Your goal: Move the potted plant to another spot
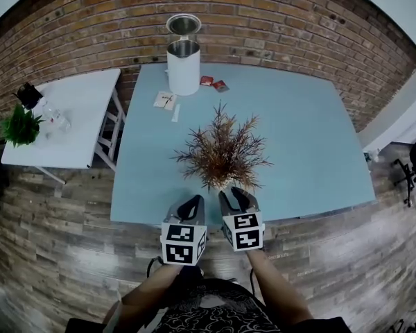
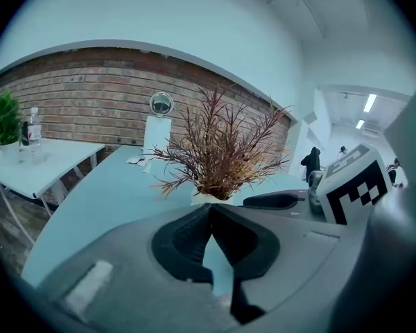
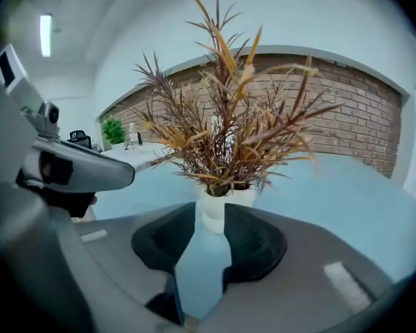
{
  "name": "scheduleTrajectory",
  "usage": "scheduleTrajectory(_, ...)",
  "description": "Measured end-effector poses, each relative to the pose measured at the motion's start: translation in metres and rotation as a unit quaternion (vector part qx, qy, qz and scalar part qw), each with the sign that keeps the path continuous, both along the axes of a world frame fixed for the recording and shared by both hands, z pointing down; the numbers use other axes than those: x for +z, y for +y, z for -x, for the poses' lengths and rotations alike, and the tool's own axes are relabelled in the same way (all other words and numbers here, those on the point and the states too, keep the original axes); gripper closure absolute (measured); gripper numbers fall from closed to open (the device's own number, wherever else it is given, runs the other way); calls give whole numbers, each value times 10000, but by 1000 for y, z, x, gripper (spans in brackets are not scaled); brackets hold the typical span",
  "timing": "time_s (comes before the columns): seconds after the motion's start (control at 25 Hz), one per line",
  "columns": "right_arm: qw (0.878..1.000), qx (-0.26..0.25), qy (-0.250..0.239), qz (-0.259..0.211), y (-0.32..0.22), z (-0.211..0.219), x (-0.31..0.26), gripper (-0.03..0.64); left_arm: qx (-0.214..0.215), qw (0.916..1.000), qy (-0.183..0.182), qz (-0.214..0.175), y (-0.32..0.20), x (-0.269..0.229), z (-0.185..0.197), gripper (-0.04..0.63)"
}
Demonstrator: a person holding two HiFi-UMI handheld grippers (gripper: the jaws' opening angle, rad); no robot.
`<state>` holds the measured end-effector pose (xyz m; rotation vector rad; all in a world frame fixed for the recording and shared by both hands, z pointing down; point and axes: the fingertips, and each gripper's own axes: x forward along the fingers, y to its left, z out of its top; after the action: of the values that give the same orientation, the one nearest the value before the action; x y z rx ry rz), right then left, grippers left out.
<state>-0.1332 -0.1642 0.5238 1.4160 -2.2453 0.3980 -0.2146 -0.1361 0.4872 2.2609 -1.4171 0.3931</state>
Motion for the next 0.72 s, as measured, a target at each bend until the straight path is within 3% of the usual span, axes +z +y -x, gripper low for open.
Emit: scheduleTrajectory(0.72,9987,-217,-439,-162,44,-3,-43,606,81,9998,-188,-37,22,-7,-37,594)
